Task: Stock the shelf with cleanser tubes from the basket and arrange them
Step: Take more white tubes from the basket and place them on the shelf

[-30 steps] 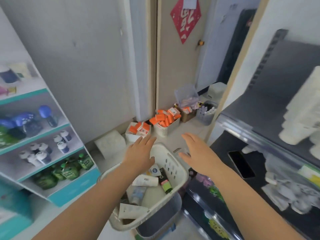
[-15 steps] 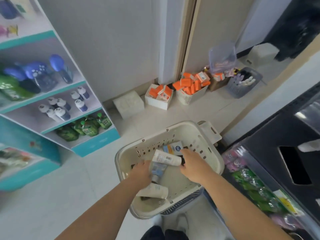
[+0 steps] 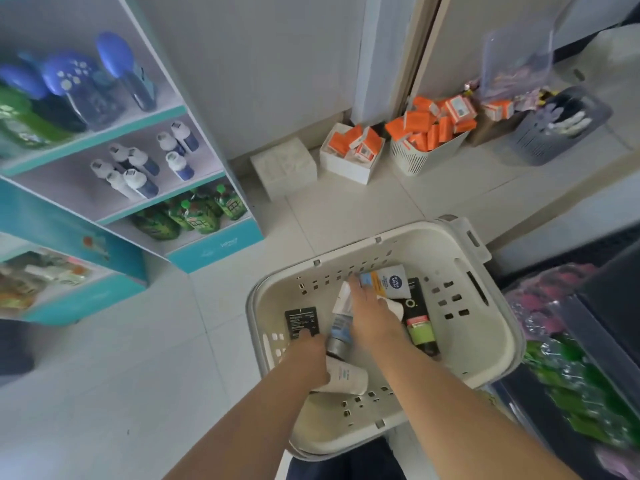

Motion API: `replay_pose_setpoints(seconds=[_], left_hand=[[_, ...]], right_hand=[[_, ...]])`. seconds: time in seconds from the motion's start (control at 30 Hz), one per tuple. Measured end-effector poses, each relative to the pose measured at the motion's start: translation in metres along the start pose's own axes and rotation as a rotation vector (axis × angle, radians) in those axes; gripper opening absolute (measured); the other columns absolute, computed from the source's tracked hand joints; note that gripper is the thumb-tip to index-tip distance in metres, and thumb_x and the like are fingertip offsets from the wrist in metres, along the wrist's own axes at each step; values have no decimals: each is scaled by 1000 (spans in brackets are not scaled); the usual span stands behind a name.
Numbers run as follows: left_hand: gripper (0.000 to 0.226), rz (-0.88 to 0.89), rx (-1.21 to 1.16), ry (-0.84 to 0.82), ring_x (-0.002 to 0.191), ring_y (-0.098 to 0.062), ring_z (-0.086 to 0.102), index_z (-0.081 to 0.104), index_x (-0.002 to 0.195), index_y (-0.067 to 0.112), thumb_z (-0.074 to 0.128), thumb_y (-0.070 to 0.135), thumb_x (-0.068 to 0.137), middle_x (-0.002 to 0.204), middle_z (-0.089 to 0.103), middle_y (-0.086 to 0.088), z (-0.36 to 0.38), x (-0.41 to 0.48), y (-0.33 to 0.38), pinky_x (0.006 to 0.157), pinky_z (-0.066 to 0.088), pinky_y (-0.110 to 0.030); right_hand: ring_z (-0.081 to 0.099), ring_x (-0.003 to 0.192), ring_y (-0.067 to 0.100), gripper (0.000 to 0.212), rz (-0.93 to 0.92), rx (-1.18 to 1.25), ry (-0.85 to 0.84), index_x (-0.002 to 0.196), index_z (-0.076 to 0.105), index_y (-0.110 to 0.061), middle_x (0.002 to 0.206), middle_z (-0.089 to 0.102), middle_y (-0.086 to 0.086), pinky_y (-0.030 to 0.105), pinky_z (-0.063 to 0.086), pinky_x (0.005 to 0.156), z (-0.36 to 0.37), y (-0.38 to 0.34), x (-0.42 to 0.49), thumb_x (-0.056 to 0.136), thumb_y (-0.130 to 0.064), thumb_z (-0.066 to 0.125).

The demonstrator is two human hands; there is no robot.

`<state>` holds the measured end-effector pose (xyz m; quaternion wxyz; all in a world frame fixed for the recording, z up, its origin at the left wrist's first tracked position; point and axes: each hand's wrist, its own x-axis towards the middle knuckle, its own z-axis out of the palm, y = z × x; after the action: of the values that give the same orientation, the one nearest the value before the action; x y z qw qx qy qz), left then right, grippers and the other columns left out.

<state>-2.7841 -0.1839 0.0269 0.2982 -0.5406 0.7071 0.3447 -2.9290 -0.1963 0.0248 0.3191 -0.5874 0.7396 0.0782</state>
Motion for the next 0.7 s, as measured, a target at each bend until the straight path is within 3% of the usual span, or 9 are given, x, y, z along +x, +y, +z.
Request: replay_pose_setpoints(seconds=[0.17, 0.3, 0.37, 0.5, 0.6, 0.7], left_hand=[[47, 31, -93, -7, 111, -24, 56, 53, 120, 13, 74, 24, 79, 121, 57, -7, -4, -2, 0, 83, 44, -27], [37, 137, -179, 79, 107, -17, 56, 60, 115, 19, 74, 20, 81, 117, 60, 1, -26, -15, 10, 85, 46, -25], [32, 197, -216, 99, 104, -13, 57, 62, 112, 23, 73, 20, 83, 113, 62, 6, -40, -25, 16, 90, 48, -26], [25, 347, -292, 163, 89, -4, 55, 64, 107, 29, 72, 22, 84, 93, 56, 20, -87, -50, 29, 77, 44, -15], [26, 475, -332, 225, 79, 9, 52, 64, 103, 35, 73, 21, 83, 90, 57, 26, -137, -81, 56, 66, 35, -6], [25, 626, -327, 246, 73, 9, 58, 65, 87, 42, 78, 22, 78, 90, 64, 24, -171, -113, 102, 66, 40, -8]], right_hand=[[50, 115, 29, 49, -14, -141, 45, 137, 41, -17, 139, 40, 9, 39, 48, 89, 1, 11, 2, 90, -14, 58], [57, 97, 19, 33, 22, 249, 101, 109, 62, -21, 108, 57, -2, 34, 52, 81, -13, 33, -17, 82, -36, 71], [57, 88, 14, 28, 8, 433, 123, 101, 64, -20, 99, 55, -6, 24, 45, 72, -28, 41, -34, 81, -38, 73], [58, 86, 8, 21, -16, 667, 223, 106, 62, -23, 99, 56, -9, 14, 40, 67, -60, 56, -80, 87, -31, 68], [63, 81, 6, 17, 9, 850, 365, 92, 65, -29, 95, 63, -7, 21, 52, 70, -90, 72, -122, 79, -27, 77], [63, 75, 11, 18, 42, 992, 539, 83, 70, -26, 89, 60, -5, 29, 54, 68, -125, 94, -168, 73, -20, 83]])
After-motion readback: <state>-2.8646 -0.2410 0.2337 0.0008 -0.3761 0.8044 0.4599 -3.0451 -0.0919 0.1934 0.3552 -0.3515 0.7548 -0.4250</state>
